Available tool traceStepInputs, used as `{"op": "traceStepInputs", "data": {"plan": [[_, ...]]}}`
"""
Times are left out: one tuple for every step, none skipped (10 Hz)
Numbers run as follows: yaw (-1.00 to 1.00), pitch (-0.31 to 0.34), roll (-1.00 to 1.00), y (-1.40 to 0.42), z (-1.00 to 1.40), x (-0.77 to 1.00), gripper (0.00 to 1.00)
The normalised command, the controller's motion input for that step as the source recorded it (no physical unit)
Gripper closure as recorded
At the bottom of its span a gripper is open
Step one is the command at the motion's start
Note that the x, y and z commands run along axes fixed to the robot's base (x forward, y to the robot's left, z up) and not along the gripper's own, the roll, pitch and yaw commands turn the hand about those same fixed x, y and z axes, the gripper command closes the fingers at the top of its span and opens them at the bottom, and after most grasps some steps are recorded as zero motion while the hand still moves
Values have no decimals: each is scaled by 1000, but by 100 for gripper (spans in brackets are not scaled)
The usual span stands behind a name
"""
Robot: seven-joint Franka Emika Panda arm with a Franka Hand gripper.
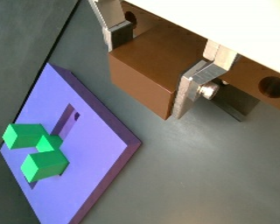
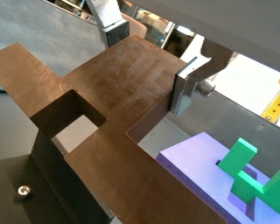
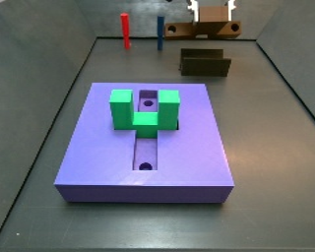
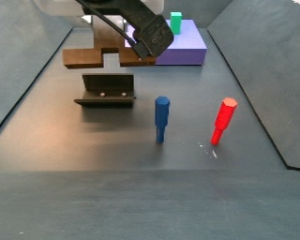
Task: Pick up the brown object. Move up. Place the brown object on the fixture. Regrasp the brown object. Move to above the board. Insert the brown object.
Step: Place the brown object on the fixture.
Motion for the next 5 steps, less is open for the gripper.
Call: {"op": "traceStepInputs", "data": {"plan": [[0,86,57,0,-63,46,100],[0,74,140,0,-77,37,100],[0,71,123,0,-117,43,100],[0,83,169,0,-169,60,100],[0,86,200,0,-200,63,100]]}}
